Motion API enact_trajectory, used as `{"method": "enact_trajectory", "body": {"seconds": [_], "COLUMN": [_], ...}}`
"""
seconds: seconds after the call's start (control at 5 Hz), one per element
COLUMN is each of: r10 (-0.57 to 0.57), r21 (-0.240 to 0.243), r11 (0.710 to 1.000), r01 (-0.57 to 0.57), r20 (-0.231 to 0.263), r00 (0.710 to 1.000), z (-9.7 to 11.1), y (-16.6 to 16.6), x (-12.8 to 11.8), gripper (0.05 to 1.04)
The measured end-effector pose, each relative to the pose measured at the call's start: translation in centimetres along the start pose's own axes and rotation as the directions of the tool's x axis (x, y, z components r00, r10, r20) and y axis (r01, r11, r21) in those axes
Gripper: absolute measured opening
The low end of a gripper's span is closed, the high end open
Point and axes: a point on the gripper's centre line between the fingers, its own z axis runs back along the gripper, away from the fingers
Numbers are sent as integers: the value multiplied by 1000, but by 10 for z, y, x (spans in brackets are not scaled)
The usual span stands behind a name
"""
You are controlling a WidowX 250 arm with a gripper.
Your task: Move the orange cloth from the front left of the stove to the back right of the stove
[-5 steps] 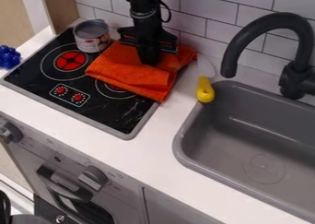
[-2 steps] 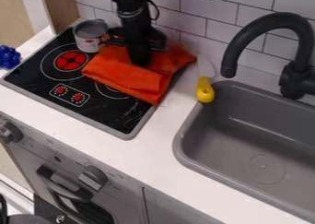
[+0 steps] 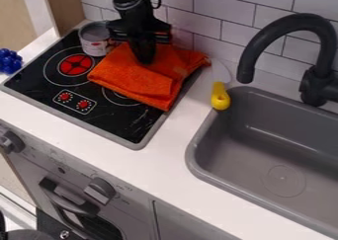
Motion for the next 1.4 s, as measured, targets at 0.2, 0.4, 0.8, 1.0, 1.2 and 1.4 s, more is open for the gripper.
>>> {"method": "enact_trajectory", "body": {"seconds": [0.2,0.4,0.8,1.0,1.2,1.4], "r10": [19,23,6,-31,-32,-17], "r21": [-27,-35,-38,-27,34,44], "r11": [999,999,999,999,999,999], "r01": [-18,-22,-6,29,37,24], "r20": [56,18,-7,-75,-135,-139], "r00": [998,1000,1000,997,990,990], "z": [24,31,56,62,67,67], "y": [1,5,11,15,23,32], "x": [0,-7,-15,-29,-45,-62], "gripper": [334,615,1003,999,998,998]}}
